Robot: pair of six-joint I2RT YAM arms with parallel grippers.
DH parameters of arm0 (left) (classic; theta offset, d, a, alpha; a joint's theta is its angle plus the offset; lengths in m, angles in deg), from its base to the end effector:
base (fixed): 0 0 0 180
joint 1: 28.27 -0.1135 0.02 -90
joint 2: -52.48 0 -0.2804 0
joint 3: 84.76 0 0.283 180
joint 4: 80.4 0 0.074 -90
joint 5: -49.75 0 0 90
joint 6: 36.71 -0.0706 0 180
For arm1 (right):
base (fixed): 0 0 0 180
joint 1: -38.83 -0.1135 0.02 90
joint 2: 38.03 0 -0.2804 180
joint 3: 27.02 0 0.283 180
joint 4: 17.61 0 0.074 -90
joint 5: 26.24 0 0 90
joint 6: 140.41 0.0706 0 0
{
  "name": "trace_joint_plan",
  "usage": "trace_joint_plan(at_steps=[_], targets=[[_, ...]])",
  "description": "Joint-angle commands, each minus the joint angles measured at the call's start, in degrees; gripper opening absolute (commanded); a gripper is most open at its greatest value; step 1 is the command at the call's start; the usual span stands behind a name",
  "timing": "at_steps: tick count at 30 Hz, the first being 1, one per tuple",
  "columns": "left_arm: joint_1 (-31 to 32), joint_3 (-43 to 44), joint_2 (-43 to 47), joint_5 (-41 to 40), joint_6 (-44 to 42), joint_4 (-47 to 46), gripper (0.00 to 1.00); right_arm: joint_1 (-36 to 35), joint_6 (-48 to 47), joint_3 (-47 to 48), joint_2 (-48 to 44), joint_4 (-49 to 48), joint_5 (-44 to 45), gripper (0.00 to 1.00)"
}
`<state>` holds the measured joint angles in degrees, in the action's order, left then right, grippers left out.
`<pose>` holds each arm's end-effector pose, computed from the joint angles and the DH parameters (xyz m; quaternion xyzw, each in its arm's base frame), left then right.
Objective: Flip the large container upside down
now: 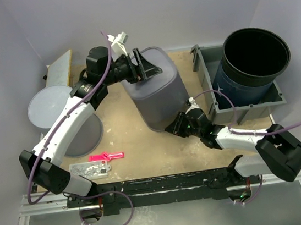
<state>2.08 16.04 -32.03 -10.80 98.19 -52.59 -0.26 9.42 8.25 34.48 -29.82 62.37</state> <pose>0.3255 -0.2308 0.4449 0.0646 0.7634 -0.5294 0.3644 0.2256 0.1855 0.1485 0.1454 0.8309 0.4148 0.3413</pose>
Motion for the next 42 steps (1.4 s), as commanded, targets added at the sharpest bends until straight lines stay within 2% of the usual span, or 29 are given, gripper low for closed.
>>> trace_joint_plan(at_steps=[1, 7, 10, 15, 19, 25, 27, 29, 33, 35, 40, 42], targets=[[1.35, 0.12, -0.47, -0.25, 0.5, -3.71, 0.74, -0.43, 0.82, 1.87, 1.74, -5.79, -3.85, 0.32], [1.38, 2.13, -0.27, -4.17, -3.23, 1.69, 0.74, -0.44, -1.51, 3.02, 0.22, -2.86, -4.47, 0.39], [1.36, 3.8, 0.61, -6.48, -5.55, 5.33, 0.74, -0.4, -3.8, 3.79, -1.91, 1.69, -3.78, 0.43], [1.89, 6.24, 4.3, -14.05, -12.23, 14.42, 0.74, -0.37, -7.17, 4.33, -10.56, 15.03, 3.81, 0.47], [2.0, 4.26, 9.55, -19.86, -16.85, 19.08, 0.74, -0.37, -11.18, 5.55, -16.03, 22.91, 12.77, 0.49], [2.0, 1.55, 17.55, -26.39, -20.8, 23.7, 0.74, -0.39, -21.98, 8.04, -18.93, 25.83, 22.62, 0.63], [2.0, 0.52, 19.65, -27.91, -20.95, 24.3, 0.74, -0.41, -25.93, 8.28, -18.96, 23.54, 26.39, 0.65], [2.0, -1.17, 21.61, -28.6, -20.64, 24.09, 0.74, -0.37, -31.1, 7.38, -18.37, 16.12, 28.86, 0.67], [2.0, -4.32, 22.59, -28.91, -19.22, 23.13, 0.74, -0.37, -37.07, 4.77, -10.51, -10.26, 26.59, 0.71], [2.0, -4.32, 22.42, -29.7, -18.69, 24.55, 0.74, -0.45, -37.33, 9.73, -1.31, -16.76, 22.56, 0.71], [2.0, -2.93, 22.39, -31.1, -17.76, 25.96, 0.74, -4.01, -35.75, 30.93, 22.91, -21.36, 13.61, 0.72], [1.93, -2.34, 22.72, -32.04, -17.41, 26.28, 0.74, -4.51, -35.47, 37.22, 27.49, -20.85, 9.3, 0.73]])
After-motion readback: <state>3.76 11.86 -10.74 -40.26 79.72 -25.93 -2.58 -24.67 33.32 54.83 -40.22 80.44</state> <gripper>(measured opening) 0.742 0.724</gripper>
